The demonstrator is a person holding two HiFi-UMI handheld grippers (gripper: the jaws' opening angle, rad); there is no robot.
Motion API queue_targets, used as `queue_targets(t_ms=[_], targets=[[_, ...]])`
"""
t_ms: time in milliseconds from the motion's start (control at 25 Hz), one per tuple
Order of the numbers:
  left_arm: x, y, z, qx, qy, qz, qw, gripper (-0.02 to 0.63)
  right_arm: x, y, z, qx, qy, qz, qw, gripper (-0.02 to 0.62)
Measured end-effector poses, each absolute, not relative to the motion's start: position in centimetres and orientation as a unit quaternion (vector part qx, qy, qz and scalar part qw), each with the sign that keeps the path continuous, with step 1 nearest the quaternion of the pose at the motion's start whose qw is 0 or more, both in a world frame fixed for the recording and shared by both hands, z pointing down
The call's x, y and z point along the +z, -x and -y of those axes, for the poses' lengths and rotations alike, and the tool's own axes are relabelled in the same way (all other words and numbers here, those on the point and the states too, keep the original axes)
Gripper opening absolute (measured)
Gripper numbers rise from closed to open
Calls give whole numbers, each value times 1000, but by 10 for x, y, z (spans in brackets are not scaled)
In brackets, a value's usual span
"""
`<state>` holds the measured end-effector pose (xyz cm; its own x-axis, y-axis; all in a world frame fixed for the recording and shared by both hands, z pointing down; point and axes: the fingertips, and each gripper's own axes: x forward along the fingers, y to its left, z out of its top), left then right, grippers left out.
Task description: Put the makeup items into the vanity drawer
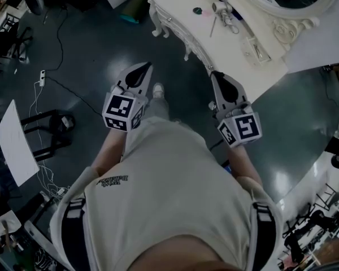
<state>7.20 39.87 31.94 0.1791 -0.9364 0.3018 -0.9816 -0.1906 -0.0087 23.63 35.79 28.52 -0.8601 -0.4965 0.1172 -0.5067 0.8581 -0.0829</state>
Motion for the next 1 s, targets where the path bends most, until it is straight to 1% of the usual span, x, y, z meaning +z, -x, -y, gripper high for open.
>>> queue_targets(t_ms=[480, 1000], targets=[[337, -46, -329, 125, -776, 612, 83, 14, 303, -205, -294, 61, -273, 958, 54, 3], [353, 13, -231, 132, -785, 595, 115, 14, 326, -143, -202, 86, -284, 951, 85, 3]])
